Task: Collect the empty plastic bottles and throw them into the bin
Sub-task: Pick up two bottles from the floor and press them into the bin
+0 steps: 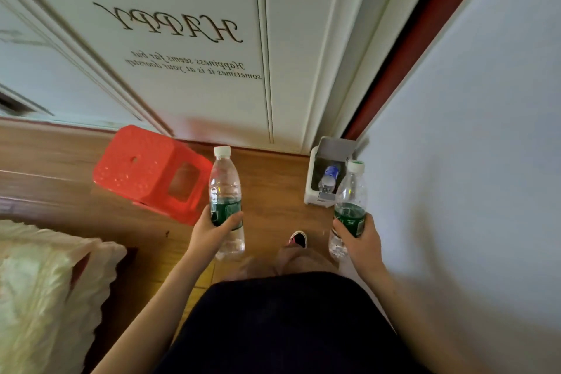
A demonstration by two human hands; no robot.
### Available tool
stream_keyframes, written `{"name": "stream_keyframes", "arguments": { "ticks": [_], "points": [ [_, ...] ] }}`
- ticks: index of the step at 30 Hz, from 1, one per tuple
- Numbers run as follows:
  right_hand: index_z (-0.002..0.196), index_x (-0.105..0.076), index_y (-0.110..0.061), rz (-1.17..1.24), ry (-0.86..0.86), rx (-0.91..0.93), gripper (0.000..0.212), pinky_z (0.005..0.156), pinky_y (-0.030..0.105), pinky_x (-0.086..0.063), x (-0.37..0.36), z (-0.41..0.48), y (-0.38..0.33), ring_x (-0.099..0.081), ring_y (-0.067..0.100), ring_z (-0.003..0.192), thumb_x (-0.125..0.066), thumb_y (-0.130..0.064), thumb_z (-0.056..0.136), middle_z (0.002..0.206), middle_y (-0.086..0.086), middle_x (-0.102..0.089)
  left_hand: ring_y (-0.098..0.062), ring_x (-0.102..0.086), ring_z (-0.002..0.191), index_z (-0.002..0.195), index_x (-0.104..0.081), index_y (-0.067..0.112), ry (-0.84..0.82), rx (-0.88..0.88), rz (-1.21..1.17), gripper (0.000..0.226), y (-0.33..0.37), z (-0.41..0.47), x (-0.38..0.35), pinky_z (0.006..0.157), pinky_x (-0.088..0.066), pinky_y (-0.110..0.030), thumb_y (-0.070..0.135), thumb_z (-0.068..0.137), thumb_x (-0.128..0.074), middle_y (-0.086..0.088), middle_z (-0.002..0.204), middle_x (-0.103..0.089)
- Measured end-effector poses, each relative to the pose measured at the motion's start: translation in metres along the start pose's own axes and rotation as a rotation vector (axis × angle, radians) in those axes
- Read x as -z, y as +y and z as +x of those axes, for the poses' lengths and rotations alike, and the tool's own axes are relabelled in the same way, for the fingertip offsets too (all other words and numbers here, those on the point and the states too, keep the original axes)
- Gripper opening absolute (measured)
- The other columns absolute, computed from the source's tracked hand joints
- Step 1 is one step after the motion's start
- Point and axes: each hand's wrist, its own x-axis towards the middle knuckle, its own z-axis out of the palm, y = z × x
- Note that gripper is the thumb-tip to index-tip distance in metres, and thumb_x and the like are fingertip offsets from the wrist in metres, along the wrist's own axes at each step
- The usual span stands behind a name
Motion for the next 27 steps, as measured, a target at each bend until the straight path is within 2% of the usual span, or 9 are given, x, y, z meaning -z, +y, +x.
{"name": "stream_keyframes", "arguments": {
  "ticks": [3, 8, 11, 13, 17, 19, 21, 24, 27],
  "points": [
    [0.127, -0.048, -0.012, 0.001, 0.016, -0.016, 0.053, 0.066, 0.011, -0.04, 0.001, 0.036, -0.015, -0.057, 0.014, 0.092, -0.073, -0.029, 0.084, 0.109, 0.001, -0.059, -0.006, -0.063, 0.083, 0.113, -0.057, 0.022, -0.045, -0.034, 0.051, 0.041, 0.041, 0.042, -0.02, 0.063, -0.044, -0.019, 0.034, 0.079, -0.077, 0.011, 0.092, -0.067],
    [0.124, -0.046, -0.017, 0.065, 0.06, -0.092, 0.051, 0.065, 0.011, -0.043, -0.007, 0.077, -0.028, -0.057, -0.002, 0.084, -0.073, -0.031, 0.083, 0.095, -0.015, -0.057, -0.006, -0.064, 0.082, 0.11, -0.056, 0.023, -0.178, -0.06, 0.156, 0.04, 0.082, 0.091, -0.05, 0.064, -0.045, -0.02, 0.032, 0.078, -0.078, 0.01, 0.092, -0.067],
    [0.116, -0.044, -0.024, 0.098, 0.107, -0.126, 0.046, 0.061, 0.01, -0.047, -0.021, 0.103, -0.024, -0.06, -0.002, 0.085, -0.074, -0.032, 0.083, 0.094, -0.018, -0.057, -0.009, -0.065, 0.084, 0.111, -0.056, 0.022, -0.271, -0.057, 0.25, 0.041, 0.085, 0.127, -0.069, 0.066, -0.046, -0.021, 0.032, 0.078, -0.078, 0.009, 0.092, -0.067],
    [0.115, -0.043, -0.026, 0.127, 0.18, -0.153, 0.045, 0.062, 0.01, -0.047, -0.031, 0.118, -0.018, -0.059, -0.003, 0.083, -0.074, -0.033, 0.083, 0.094, -0.02, -0.056, -0.015, -0.068, 0.09, 0.116, -0.058, 0.02, -0.354, -0.055, 0.322, 0.047, 0.081, 0.156, -0.083, 0.069, -0.049, -0.023, 0.036, 0.076, -0.078, 0.005, 0.098, -0.07],
    [0.124, -0.05, -0.014, 0.229, 0.33, -0.221, 0.053, 0.074, 0.024, -0.054, -0.052, 0.144, 0.013, -0.065, 0.014, 0.09, -0.075, -0.033, 0.081, 0.105, -0.001, -0.063, -0.017, -0.066, 0.098, 0.127, -0.054, 0.018, -0.481, -0.067, 0.456, 0.06, 0.062, 0.205, -0.111, 0.068, -0.047, -0.02, 0.041, 0.076, -0.077, 0.001, 0.11, -0.069],
    [0.125, -0.049, -0.013, 0.252, 0.349, -0.243, 0.052, 0.071, 0.021, -0.052, -0.063, 0.158, 0.036, -0.065, 0.012, 0.09, -0.074, -0.032, 0.083, 0.106, 0.0, -0.063, -0.018, -0.064, 0.1, 0.128, -0.051, 0.017, -0.502, -0.063, 0.495, 0.062, 0.047, 0.228, -0.129, 0.072, -0.046, -0.022, 0.04, 0.077, -0.077, 0.001, 0.112, -0.066],
    [0.124, -0.049, -0.015, 0.273, 0.349, -0.269, 0.05, 0.068, 0.018, -0.05, -0.075, 0.175, 0.063, -0.065, 0.01, 0.089, -0.073, -0.032, 0.083, 0.105, -0.001, -0.064, -0.018, -0.063, 0.099, 0.127, -0.046, 0.016, -0.508, -0.051, 0.516, 0.062, 0.029, 0.25, -0.152, 0.068, -0.046, -0.021, 0.038, 0.078, -0.077, 0.001, 0.112, -0.064],
    [0.118, -0.051, -0.021, 0.288, 0.344, -0.288, 0.045, 0.072, 0.025, -0.056, -0.091, 0.209, 0.105, -0.068, 0.014, 0.09, -0.074, -0.032, 0.082, 0.102, -0.003, -0.067, -0.013, -0.063, 0.087, 0.122, -0.044, 0.019, -0.52, -0.008, 0.514, 0.056, -0.003, 0.288, -0.194, 0.06, -0.046, -0.02, 0.034, 0.08, -0.075, 0.005, 0.103, -0.062],
    [0.115, -0.051, -0.021, 0.295, 0.315, -0.271, 0.04, 0.06, 0.014, -0.053, -0.102, 0.25, 0.143, -0.068, 0.009, 0.085, -0.074, -0.027, 0.082, 0.101, -0.002, -0.068, -0.016, -0.065, 0.088, 0.122, -0.043, 0.023, -0.524, 0.047, 0.464, 0.055, -0.042, 0.327, -0.242, 0.069, -0.056, -0.033, 0.037, 0.079, -0.075, 0.006, 0.1, -0.064]
  ]
}}
